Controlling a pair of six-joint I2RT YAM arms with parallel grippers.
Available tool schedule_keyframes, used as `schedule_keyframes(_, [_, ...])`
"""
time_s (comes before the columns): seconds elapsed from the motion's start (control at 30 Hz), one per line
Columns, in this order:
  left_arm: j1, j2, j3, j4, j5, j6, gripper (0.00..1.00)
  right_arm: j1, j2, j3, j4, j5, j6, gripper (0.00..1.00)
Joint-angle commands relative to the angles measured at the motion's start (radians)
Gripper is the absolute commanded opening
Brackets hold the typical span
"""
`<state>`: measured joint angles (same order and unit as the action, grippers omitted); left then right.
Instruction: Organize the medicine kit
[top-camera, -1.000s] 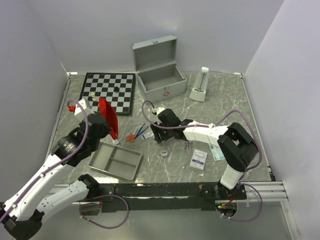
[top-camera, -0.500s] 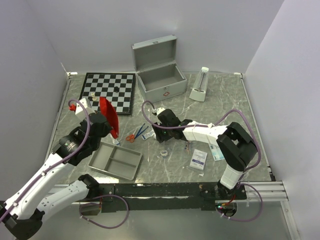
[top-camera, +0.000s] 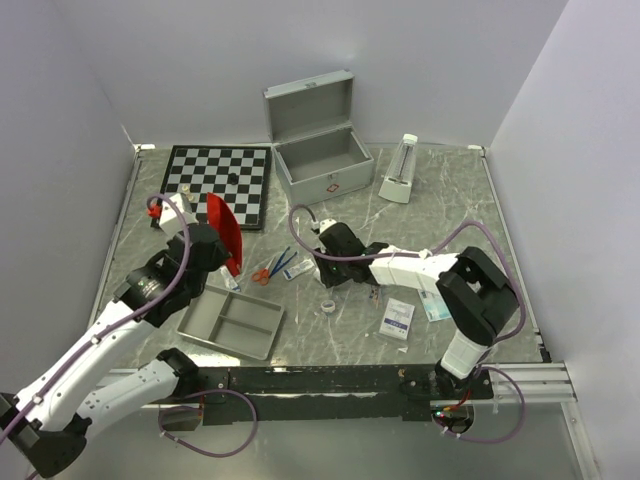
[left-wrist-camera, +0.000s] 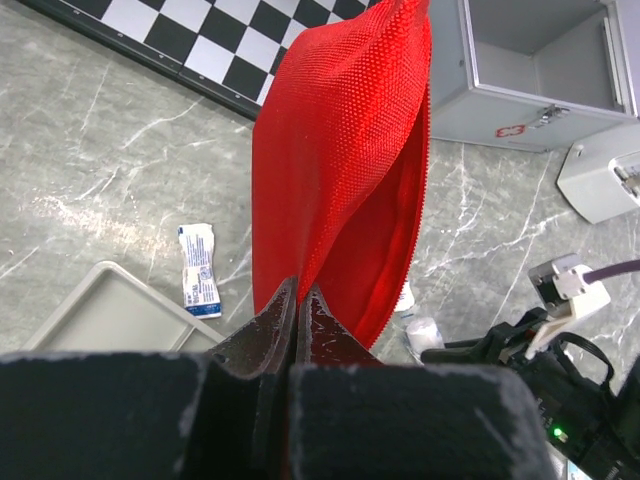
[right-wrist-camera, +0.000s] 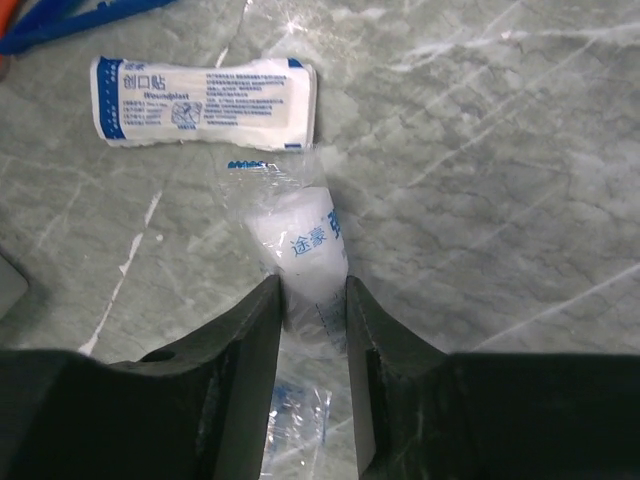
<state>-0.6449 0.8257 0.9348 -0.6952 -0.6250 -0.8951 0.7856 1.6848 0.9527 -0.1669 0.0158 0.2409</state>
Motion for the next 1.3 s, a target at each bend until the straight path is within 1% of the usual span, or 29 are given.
schedule_keyframes(0.0, [-0.001,0.016,0.009,0.052,0.028,0.028,0.01,-0.014,-0.06,-0.049,-0.008,0.015,0.005,0.35])
schedule_keyframes(0.13, [-0.001,0.027,0.001,0.071,0.05,0.03,0.01,-0.014,-0.111,-0.074,-0.003,0.0,0.02,0.35])
schedule_keyframes(0.3, [0.001,0.039,-0.01,0.105,0.087,0.039,0.01,-0.014,-0.128,-0.074,-0.005,-0.01,0.034,0.37])
schedule_keyframes(0.37, [-0.001,0.043,-0.008,0.109,0.099,0.042,0.01,-0.014,-0.123,-0.074,-0.003,-0.01,0.04,0.35])
schedule_keyframes(0.43, [0.001,0.041,-0.005,0.115,0.111,0.05,0.01,-0.014,-0.141,-0.081,0.003,-0.01,0.052,0.22])
schedule_keyframes(0.5, [-0.001,0.032,-0.014,0.129,0.126,0.061,0.01,-0.016,-0.181,-0.083,0.001,-0.01,0.07,0.03])
schedule_keyframes(0.53, [-0.001,0.026,-0.024,0.141,0.136,0.067,0.01,-0.016,-0.212,-0.077,-0.009,-0.008,0.08,0.0])
schedule_keyframes(0.67, [0.001,0.013,-0.053,0.194,0.188,0.084,0.01,-0.016,-0.324,-0.029,-0.046,-0.05,0.104,0.0])
schedule_keyframes(0.8, [-0.001,0.042,-0.039,0.188,0.205,0.061,0.01,-0.016,-0.388,0.043,-0.108,-0.071,0.113,0.0])
schedule_keyframes(0.93, [-0.001,0.081,-0.033,0.192,0.243,0.029,0.01,-0.013,-0.471,0.054,-0.077,-0.148,0.129,0.0])
schedule_keyframes(1.07, [-0.001,0.139,-0.03,0.218,0.298,-0.027,0.01,-0.003,-0.502,0.077,-0.054,-0.189,0.159,0.0])
schedule_keyframes(1.27, [0.001,0.174,-0.054,0.292,0.389,-0.08,0.01,0.012,-0.461,0.147,-0.065,-0.191,0.208,0.0])
